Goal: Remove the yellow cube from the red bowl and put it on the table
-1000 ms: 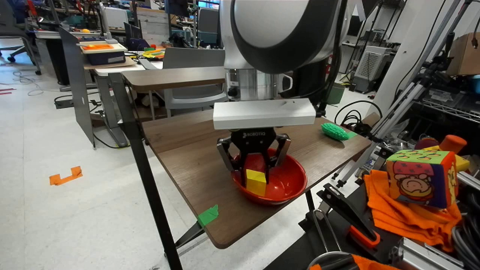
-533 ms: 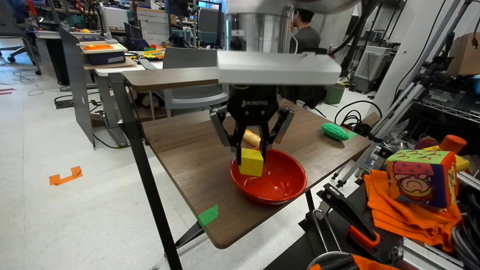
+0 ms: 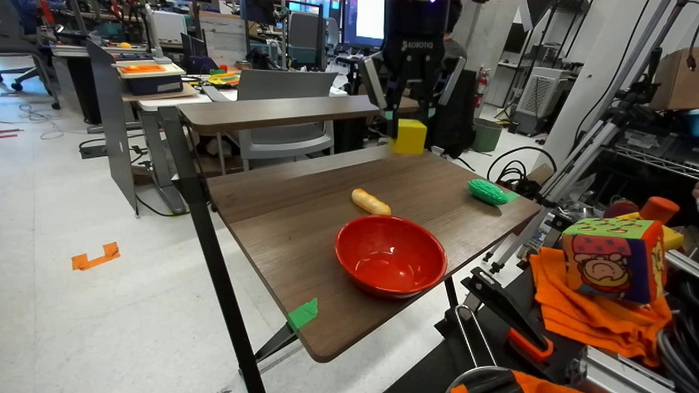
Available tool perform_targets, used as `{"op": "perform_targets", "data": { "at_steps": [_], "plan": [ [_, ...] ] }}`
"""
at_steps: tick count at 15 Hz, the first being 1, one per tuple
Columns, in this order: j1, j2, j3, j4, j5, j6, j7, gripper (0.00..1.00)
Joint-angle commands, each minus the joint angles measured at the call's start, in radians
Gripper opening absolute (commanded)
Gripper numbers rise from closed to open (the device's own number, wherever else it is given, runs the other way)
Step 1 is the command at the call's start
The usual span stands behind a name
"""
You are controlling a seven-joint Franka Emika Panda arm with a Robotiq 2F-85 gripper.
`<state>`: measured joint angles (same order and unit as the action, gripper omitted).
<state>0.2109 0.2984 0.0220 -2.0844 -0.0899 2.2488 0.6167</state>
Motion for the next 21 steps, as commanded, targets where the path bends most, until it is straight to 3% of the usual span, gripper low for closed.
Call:
{"op": "perform_targets", "data": {
  "at_steps": [1,6,10,16,21],
  "plan": [
    [-0.06,0.096,-0.051,0.171,-0.064,-0.111,-0.104,0.17],
    [-0.152,0.262,-0.117,0.362,-0.075,-0.156,-0.248,0.17],
    [-0.187,0.433,-0.153,0.499,-0.087,-0.171,-0.297,0.17],
    [-0.161,0.655,-0.181,0.686,-0.103,-0.211,-0.283,0.17],
    [-0.132,0.729,-0.178,0.791,-0.103,-0.225,-0.293,0.17]
  ]
}}
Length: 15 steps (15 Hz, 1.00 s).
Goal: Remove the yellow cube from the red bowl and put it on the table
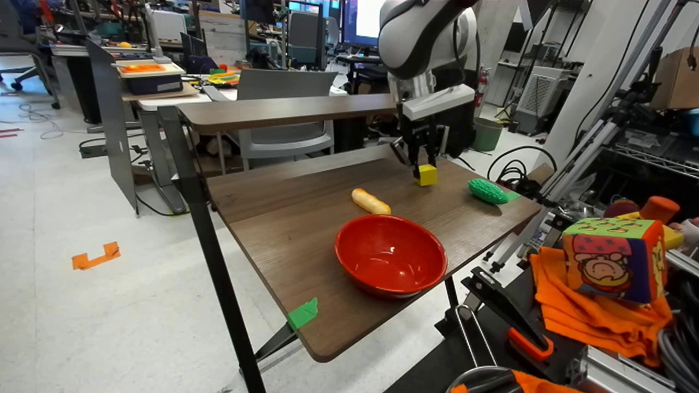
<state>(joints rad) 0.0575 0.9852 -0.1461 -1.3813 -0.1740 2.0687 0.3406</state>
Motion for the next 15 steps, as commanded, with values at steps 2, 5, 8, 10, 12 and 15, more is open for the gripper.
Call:
{"op": "perform_targets", "data": {
  "at_steps": [2,5,8,10,12,15],
  "plan": [
    [0.032,0.052,-0.011,0.103,-0.024,-0.039,-0.023,0.17],
    [0.031,0.029,0.0,0.072,-0.016,-0.064,-0.058,0.67],
    [0.037,-0.058,0.005,-0.022,-0.023,-0.056,-0.098,0.81],
    [0.061,-0.193,-0.002,-0.164,-0.041,0.022,-0.089,0.96],
    [0.06,-0.275,0.018,-0.24,-0.023,0.079,-0.074,1.0],
    [0.053,-0.231,0.025,-0.161,-0.018,0.026,-0.071,1.0]
  ]
}}
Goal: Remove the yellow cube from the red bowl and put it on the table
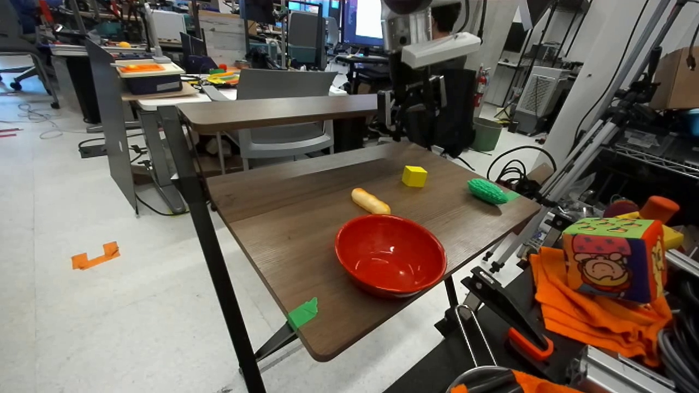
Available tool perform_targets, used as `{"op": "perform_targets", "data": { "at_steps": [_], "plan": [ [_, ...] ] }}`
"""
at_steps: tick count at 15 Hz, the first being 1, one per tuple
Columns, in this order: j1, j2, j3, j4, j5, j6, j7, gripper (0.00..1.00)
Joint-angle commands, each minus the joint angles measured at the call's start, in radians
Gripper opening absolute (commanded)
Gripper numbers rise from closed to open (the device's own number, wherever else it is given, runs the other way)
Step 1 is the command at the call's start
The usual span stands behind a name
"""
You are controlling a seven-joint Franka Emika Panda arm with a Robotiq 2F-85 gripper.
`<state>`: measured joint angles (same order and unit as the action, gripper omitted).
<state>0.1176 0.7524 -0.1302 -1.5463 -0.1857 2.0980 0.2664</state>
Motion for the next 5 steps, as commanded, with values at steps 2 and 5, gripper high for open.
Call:
{"op": "perform_targets", "data": {
  "at_steps": [2,5],
  "plan": [
    [-0.009,0.001,0.009,0.006,-0.006,-0.004,0.003,1.0],
    [-0.012,0.029,0.007,0.012,-0.005,-0.001,0.003,1.0]
  ]
}}
